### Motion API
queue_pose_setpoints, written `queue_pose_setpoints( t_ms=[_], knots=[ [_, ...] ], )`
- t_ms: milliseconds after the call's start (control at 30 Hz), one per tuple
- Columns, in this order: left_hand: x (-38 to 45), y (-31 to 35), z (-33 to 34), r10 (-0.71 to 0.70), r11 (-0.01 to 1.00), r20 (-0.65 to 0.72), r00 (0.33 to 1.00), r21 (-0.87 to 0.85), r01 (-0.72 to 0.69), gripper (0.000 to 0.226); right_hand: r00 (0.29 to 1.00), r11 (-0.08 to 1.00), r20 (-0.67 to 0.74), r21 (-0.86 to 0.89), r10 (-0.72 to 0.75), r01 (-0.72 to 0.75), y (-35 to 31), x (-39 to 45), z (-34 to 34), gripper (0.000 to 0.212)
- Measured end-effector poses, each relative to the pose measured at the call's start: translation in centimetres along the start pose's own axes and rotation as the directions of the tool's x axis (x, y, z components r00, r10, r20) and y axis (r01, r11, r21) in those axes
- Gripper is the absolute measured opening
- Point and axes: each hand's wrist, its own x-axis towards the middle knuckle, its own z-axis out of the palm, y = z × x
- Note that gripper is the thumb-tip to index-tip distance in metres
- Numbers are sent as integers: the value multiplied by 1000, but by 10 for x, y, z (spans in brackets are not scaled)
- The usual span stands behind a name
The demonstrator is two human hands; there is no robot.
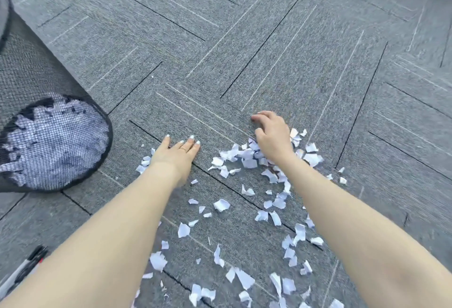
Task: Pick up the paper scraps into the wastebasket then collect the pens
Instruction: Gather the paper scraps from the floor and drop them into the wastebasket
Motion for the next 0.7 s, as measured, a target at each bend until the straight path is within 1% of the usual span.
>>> queue_pose_setpoints(
  t_ms=[67, 100, 133, 167, 200, 233, 267, 300, 333, 367, 400, 433, 467, 500, 533, 567, 600, 633, 700],
  knots=[
    [-1, 2, -1, -8, 1000, -2, 1000, -13, 8, 88, 990, 993, 81, -3, -116, 116, -7, -43, 9, 28],
    [-1, 2, -1, -13, 1000, -6, 1000, -16, 13, 89, 982, 985, 81, 17, -171, 170, -7, -64, 8, 26],
    [-1, 1, 0, -15, 1000, -9, 1000, -9, 15, 91, 982, 982, 12, 31, -186, 186, -4, -72, 5, 26],
    [0, 0, 0, -13, 1000, -14, 1000, -2, 13, 92, 985, 988, -100, 51, -139, 144, 4, -70, -2, 28],
    [0, 0, 1, -5, 1000, -22, 1000, 7, 5, 91, 978, 997, -202, 45, -45, 55, 15, -60, -11, 32],
    [1, 0, 2, 5, 1000, -40, 999, 7, -4, 87, 969, 997, -234, 32, 76, -71, 27, -51, -19, 36],
    [1, 0, 2, 9, 1000, -74, 997, -13, -9, 83, 959, 982, -212, 15, 186, -187, 40, -43, -25, 41],
    [-1, 1, 2, -1, 997, -129, 992, -72, -8, 80, 952, 962, -146, -5, 268, -271, 50, -39, -28, 46],
    [-4, 0, 4, -30, 985, -204, 979, -175, -6, 76, 953, 955, -74, -30, 293, -296, 57, -40, -24, 50],
    [-7, -1, 9, -86, 953, -296, 951, -304, -8, 71, 962, 961, -15, -42, 273, -273, 60, -45, -18, 50],
    [-11, -4, 19, -169, 904, -397, 902, -428, -19, 63, 978, 978, 24, -35, 209, -208, 59, -55, -12, 48],
    [-15, -11, 30, -269, 848, -475, 838, -529, -28, 56, 993, 994, 36, -9, 111, -111, 55, -68, -4, 42],
    [-18, -19, 43, -367, 792, -496, 787, -611, -16, 51, 1000, 999, 17, 31, 8, -9, 48, -83, 2, 37],
    [-20, -28, 54, -450, 729, -449, 772, -684, 27, 50, 998, 995, -6, 76, -57, 57, 41, -97, 6, 34],
    [-21, -37, 62, -503, 657, -347, 791, -749, 90, 55, 996, 989, -42, 119, -81, 85, 35, -106, 9, 34],
    [-21, -44, 67, -518, 587, -225, 825, -795, 152, 59, 994, 986, -92, 149, -64, 77, 28, -108, 10, 34],
    [-21, -48, 71, -500, 535, -131, 856, -824, 186, 61, 991, 986, -131, 160, -30, 51, 23, -102, 9, 35],
    [-21, -48, 74, -460, 519, -94, 883, -836, 181, 60, 989, 990, -148, 142, 9, 12, 20, -92, 9, 36],
    [-26, -38, 76, -348, 566, -147, 926, -820, 82, 55, 991, 997, -117, 55, 68, -61, 19, -66, 7, 44]
  ],
)
